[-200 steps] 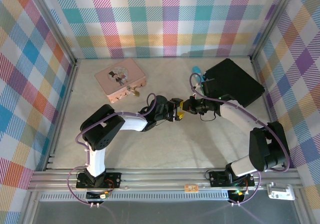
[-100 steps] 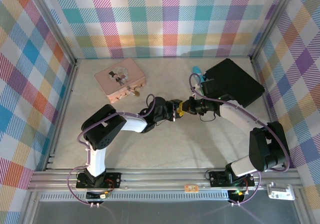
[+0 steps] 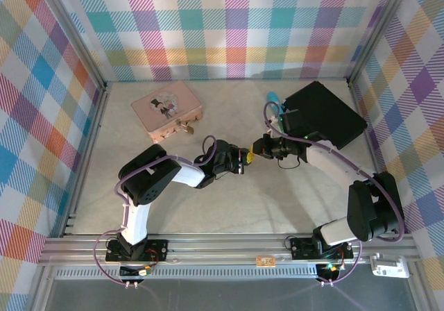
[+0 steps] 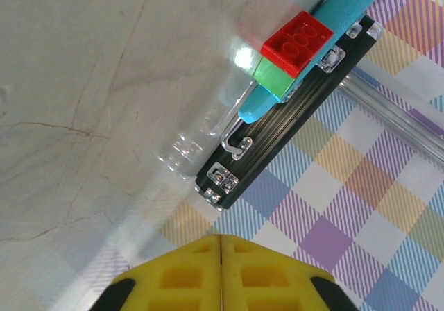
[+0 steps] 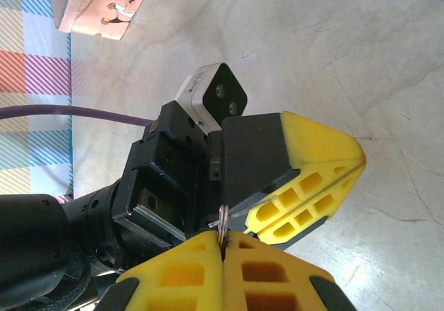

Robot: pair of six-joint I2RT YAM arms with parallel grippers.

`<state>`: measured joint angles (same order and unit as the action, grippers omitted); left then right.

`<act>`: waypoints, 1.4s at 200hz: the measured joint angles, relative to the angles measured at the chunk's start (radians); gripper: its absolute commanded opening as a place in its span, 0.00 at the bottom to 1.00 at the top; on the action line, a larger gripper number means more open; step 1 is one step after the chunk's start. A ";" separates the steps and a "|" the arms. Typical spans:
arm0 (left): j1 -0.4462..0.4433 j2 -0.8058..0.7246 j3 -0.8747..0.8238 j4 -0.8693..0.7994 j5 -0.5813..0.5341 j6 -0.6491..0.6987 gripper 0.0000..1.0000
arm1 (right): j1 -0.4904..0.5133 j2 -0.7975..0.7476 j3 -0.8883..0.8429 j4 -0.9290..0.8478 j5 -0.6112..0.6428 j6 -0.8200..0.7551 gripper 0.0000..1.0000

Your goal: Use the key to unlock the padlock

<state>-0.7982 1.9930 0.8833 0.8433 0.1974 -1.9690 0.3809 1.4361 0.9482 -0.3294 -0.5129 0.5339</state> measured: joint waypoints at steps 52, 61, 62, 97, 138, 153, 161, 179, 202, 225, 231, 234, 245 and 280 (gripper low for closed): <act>0.000 0.000 -0.024 0.030 -0.019 0.000 0.41 | 0.000 -0.005 -0.006 -0.001 -0.002 0.000 0.00; 0.000 0.000 -0.031 0.031 -0.027 0.000 0.41 | 0.000 -0.007 -0.006 -0.001 -0.002 0.000 0.00; 0.000 0.000 -0.032 0.031 -0.027 0.000 0.41 | 0.000 -0.008 -0.006 -0.001 -0.002 0.000 0.00; 0.000 0.000 -0.043 0.032 -0.041 0.000 0.42 | 0.000 -0.019 -0.032 0.007 -0.014 0.005 0.00; 0.000 -0.001 -0.042 0.032 -0.042 0.000 0.41 | 0.008 -0.017 -0.053 0.039 -0.038 0.016 0.00; 0.000 -0.002 -0.042 0.032 -0.042 0.000 0.41 | 0.013 -0.013 -0.053 0.056 -0.042 0.024 0.00; 0.000 -0.004 -0.042 0.031 -0.041 0.000 0.41 | 0.015 -0.009 -0.053 0.062 -0.046 0.027 0.00; 0.000 -0.010 -0.042 0.032 -0.042 -0.001 0.41 | 0.018 0.004 -0.053 0.075 -0.047 0.031 0.00; 0.000 -0.029 -0.042 0.031 -0.042 -0.001 0.41 | 0.021 0.022 -0.053 0.088 -0.048 0.031 0.00; 0.000 -0.052 -0.042 0.032 -0.042 0.000 0.40 | 0.025 0.030 -0.053 0.098 -0.049 0.031 0.00; 0.000 -0.056 -0.042 0.032 -0.046 -0.001 0.39 | 0.026 0.030 -0.053 0.098 -0.049 0.031 0.00; 0.000 -0.057 -0.042 0.032 -0.047 0.000 0.38 | 0.026 0.030 -0.053 0.099 -0.049 0.031 0.00; 0.000 -0.058 -0.042 0.032 -0.052 0.000 0.34 | 0.026 0.031 -0.053 0.101 -0.049 0.031 0.00; 0.000 -0.058 -0.042 0.032 -0.053 -0.001 0.21 | 0.026 0.031 -0.053 0.101 -0.049 0.031 0.00</act>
<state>-0.7982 1.9350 0.8413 0.8753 0.1444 -1.9697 0.4072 1.4666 0.8951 -0.2279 -0.5617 0.5648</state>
